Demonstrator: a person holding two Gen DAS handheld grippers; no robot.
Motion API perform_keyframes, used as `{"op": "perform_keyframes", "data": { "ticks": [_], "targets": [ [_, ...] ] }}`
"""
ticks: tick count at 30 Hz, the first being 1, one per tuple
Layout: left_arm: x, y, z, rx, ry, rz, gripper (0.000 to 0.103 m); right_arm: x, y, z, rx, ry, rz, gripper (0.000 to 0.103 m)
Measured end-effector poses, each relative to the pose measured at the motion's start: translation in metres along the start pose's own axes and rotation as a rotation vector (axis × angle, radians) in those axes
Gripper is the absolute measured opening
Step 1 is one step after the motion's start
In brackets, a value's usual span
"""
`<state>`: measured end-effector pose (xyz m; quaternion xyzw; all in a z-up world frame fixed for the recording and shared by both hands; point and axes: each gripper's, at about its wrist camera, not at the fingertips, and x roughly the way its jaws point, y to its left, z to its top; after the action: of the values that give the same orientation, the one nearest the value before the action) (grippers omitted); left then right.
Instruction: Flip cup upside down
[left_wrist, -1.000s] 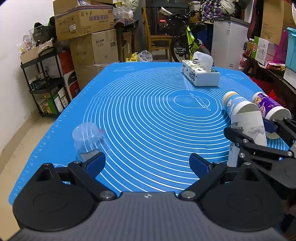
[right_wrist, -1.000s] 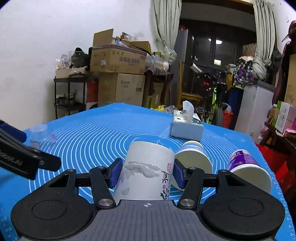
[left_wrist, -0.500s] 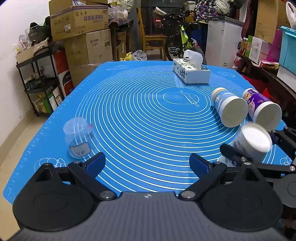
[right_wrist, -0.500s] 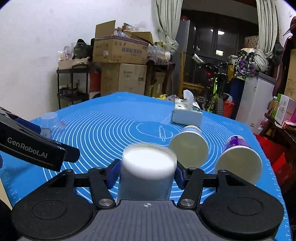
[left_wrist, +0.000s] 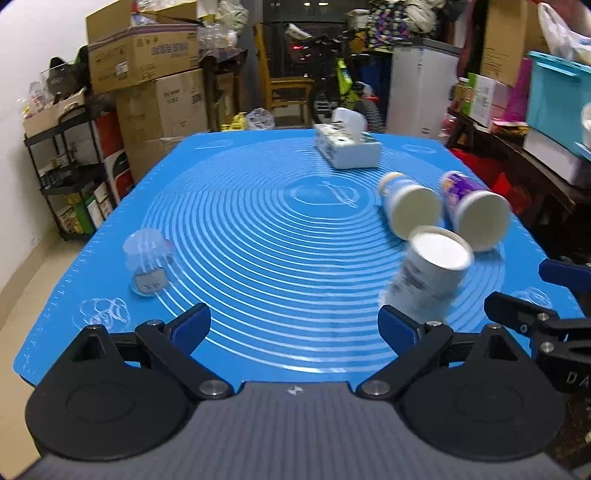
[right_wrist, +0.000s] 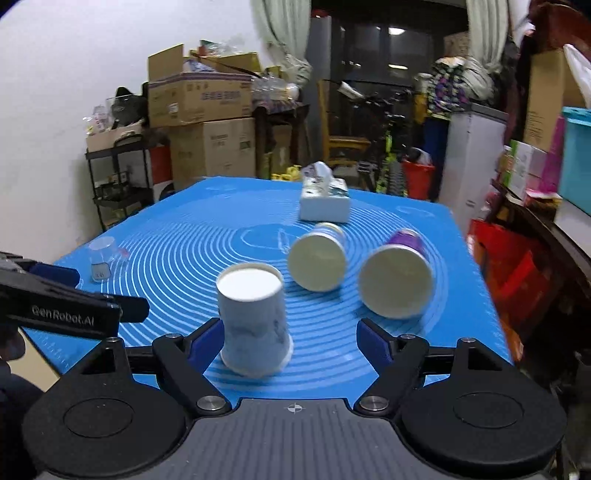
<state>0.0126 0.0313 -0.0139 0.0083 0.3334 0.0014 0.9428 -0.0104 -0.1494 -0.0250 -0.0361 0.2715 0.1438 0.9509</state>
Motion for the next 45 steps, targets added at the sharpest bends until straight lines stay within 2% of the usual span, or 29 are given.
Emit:
{"op": "perform_keyframes", "data": {
  "ticks": [7,13,45],
  "targets": [
    [-0.018,-0.021,-0.014,0.052,0.011,-0.054,0.096,-0.031,-0.008,-0.011,0.016,0.046,-0.042,0.082],
    [-0.023,-0.027,-0.021,0.068,0.025,-0.078,0.096,-0.041,-0.013,-0.015,0.038,0.063,-0.057,0.082],
    [-0.025,-0.039,-0.025,0.097,0.039,-0.081,0.096,-0.041,-0.018,-0.018,0.047,0.072,-0.054,0.082]
  ]
}}
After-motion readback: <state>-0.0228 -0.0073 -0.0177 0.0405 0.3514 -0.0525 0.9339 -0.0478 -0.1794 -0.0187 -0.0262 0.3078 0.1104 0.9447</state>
